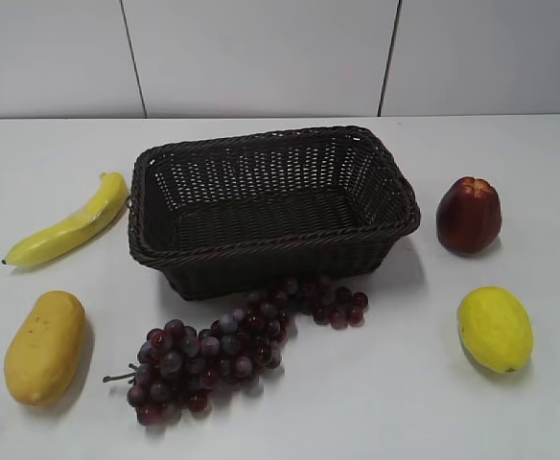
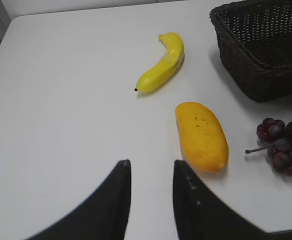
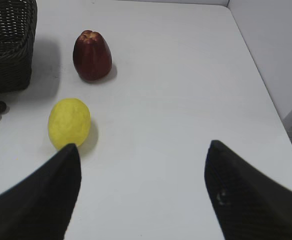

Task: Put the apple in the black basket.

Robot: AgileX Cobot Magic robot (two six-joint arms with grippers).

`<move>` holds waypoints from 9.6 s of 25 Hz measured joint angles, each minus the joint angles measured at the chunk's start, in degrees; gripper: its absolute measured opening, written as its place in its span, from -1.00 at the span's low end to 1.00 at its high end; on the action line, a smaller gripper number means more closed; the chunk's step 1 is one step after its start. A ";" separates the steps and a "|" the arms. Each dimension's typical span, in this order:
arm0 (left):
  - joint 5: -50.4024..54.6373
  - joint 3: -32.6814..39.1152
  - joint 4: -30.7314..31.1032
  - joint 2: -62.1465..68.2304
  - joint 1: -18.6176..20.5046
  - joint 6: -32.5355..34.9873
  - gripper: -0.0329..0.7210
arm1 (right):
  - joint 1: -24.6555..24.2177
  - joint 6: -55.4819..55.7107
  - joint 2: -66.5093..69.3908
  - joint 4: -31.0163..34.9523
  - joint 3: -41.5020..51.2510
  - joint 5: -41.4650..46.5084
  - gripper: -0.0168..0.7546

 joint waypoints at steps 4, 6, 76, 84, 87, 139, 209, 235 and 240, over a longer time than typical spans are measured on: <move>0.00 0.00 0.00 0.00 0.00 0.00 -0.32 | 0.00 0.00 0.00 0.00 0.00 0.00 0.53; 0.00 0.00 0.00 0.00 0.00 0.00 -0.32 | 0.00 0.00 0.00 0.00 0.00 0.00 0.53; 0.00 0.00 0.00 0.00 0.00 0.00 -0.32 | 7.58 -0.83 114.10 0.80 -48.14 -21.96 0.79; 0.00 0.00 0.00 0.00 0.00 0.00 -0.32 | 7.58 0.00 116.62 1.28 -48.17 -20.70 0.59; 0.00 0.00 0.00 0.00 0.00 0.00 -0.32 | 7.58 0.00 116.66 1.28 -48.35 -20.55 0.56; 0.00 0.00 0.00 0.00 0.00 0.00 -0.32 | 33.27 -4.47 132.34 7.62 -79.84 -8.24 0.77; 0.00 0.00 0.00 0.00 0.00 0.00 -0.32 | -0.12 -1.68 0.09 1.78 -4.02 5.02 0.58; 0.00 0.00 0.00 0.00 0.00 0.00 -0.32 | -0.18 -1.85 0.07 3.18 -0.05 0.05 0.58; 0.00 0.00 0.00 0.00 0.00 0.00 -0.32 | -0.18 -1.85 0.07 3.18 -0.05 -0.01 0.58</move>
